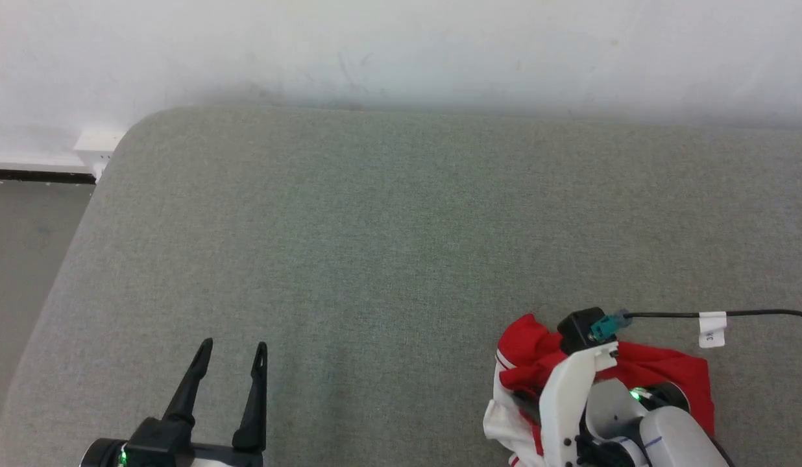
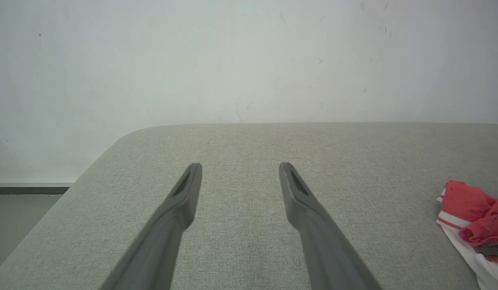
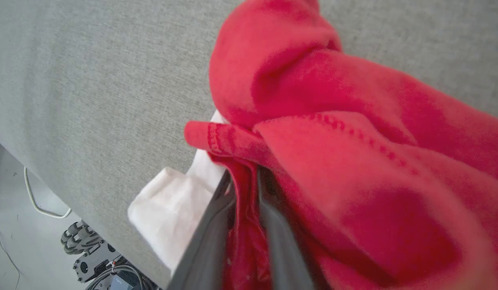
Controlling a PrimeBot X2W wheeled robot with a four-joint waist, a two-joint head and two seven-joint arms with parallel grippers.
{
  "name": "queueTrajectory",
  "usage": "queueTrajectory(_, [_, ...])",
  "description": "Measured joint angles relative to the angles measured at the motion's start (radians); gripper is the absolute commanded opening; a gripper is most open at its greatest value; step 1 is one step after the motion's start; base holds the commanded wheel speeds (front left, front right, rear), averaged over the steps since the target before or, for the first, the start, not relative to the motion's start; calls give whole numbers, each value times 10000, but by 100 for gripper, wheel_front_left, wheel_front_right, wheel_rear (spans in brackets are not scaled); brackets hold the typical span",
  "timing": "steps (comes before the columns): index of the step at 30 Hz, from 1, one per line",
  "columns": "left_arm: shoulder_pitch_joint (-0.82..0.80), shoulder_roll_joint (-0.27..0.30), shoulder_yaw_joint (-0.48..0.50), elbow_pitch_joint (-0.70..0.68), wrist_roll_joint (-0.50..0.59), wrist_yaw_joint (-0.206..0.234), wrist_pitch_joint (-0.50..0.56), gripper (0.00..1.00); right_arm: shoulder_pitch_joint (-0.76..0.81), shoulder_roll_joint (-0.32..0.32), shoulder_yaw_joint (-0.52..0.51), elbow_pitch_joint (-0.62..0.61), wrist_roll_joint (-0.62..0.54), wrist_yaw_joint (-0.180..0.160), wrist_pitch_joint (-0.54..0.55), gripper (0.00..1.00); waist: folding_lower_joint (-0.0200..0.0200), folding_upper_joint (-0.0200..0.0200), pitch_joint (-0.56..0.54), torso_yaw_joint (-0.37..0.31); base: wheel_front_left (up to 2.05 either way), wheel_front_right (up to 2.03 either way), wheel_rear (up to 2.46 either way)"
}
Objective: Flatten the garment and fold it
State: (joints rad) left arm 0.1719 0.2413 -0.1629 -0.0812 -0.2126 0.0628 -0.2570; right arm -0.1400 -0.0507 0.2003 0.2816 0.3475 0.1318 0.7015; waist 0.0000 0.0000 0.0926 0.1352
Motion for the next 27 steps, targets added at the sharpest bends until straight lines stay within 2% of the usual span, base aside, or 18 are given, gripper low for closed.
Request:
queueTrajectory(6, [3, -27, 40, 77, -50, 0, 0, 100, -234, 17, 688, -401, 382, -4, 267, 100, 0, 0, -49, -105, 0, 0, 0])
queueTrajectory(11, [10, -71, 50, 69, -73, 0, 0, 100, -91, 27, 621, -2031, 803, -4, 734, 100, 0, 0, -130, -295, 0, 0, 0])
queueTrajectory(14, [20, -96, 69, 35, -73, 8, 0, 100, 339, 25, -56, -3258, 974, -4, 667, 100, 0, 0, -176, -405, 0, 0, 0])
queueTrajectory(19, [49, -90, 102, -94, -73, 13, 0, 100, 1076, 15, -1574, -4784, 508, -4, -228, 100, 0, 0, -152, -624, 0, 0, 0])
queueTrajectory(23, [52, -61, 117, -184, -73, 29, 0, 100, 1851, 8, -2828, -5359, 320, -4, -907, 100, 0, 0, -50, -752, 0, 0, 0])
queueTrajectory(27, [54, -10, 136, -265, -73, 40, 0, 100, 2822, -6, -3883, -5348, 257, -4, -1139, 100, 0, 0, 89, -843, 0, 0, 0])
